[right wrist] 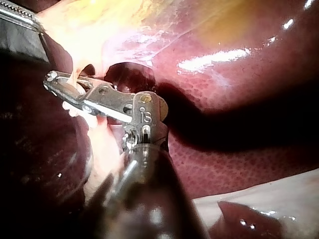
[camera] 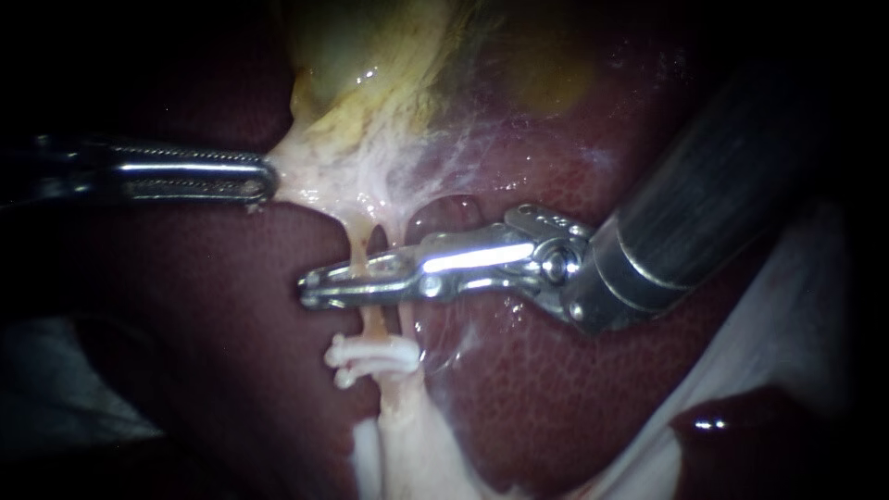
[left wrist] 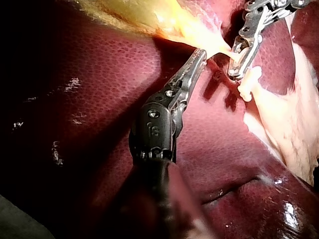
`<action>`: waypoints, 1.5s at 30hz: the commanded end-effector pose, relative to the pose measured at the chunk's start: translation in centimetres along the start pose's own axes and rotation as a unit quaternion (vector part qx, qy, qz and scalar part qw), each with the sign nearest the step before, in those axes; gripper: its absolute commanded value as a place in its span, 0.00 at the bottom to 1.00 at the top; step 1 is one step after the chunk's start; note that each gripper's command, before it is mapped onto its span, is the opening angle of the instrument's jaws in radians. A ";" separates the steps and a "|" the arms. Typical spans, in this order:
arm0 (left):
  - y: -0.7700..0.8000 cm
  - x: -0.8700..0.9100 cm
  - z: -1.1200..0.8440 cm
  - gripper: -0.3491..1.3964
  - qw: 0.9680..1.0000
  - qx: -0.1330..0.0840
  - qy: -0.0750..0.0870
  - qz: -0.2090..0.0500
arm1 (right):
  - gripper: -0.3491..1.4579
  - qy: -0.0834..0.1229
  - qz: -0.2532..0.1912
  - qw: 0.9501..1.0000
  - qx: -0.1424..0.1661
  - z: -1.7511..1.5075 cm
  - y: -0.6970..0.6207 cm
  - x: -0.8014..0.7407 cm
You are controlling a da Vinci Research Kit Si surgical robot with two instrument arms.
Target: Going back third clip left tube
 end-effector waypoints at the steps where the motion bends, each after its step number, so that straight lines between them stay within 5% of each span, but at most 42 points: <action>1: 0.00 0.00 0.00 0.00 1.000 0.000 0.000 0.000 | 0.13 0.000 -0.003 1.000 0.000 -0.01 0.01 -0.02; 4: 0.00 0.00 0.00 0.00 1.000 0.000 0.000 0.000 | 0.38 -0.002 -0.014 1.000 -0.011 0.01 0.03 -0.01; 7: 0.01 -0.01 0.01 0.00 1.000 0.001 0.000 0.000 | 0.45 -0.013 -0.029 0.998 -0.047 0.04 0.07 0.00; 20: 0.01 -0.02 0.03 0.00 1.000 0.001 0.000 0.000 | 0.47 -0.039 -0.072 0.984 -0.156 -0.05 0.40 -0.11; 25: 0.01 -0.02 0.03 0.00 1.000 0.001 0.000 0.001 | 0.47 -0.047 -0.086 0.980 -0.171 -0.11 0.40 -0.12; 28: 0.01 -0.02 0.01 0.00 1.000 0.001 0.000 0.001 | 0.47 -0.061 -0.115 0.978 -0.165 -0.16 0.29 -0.16; 34: 0.01 -0.03 0.00 0.00 1.000 0.001 0.000 0.001 | 0.47 -0.106 -0.204 0.960 -0.159 -0.33 -0.10 -0.22; 42: 0.01 -0.03 0.00 0.00 1.000 0.001 0.000 0.001 | 0.47 -0.122 -0.279 0.938 -0.166 -0.77 -0.68 -0.22; 45: 0.01 -0.03 0.00 0.00 1.000 0.001 0.000 0.001 | 0.47 -0.123 -0.293 0.933 -0.167 -0.97 -0.92 -0.17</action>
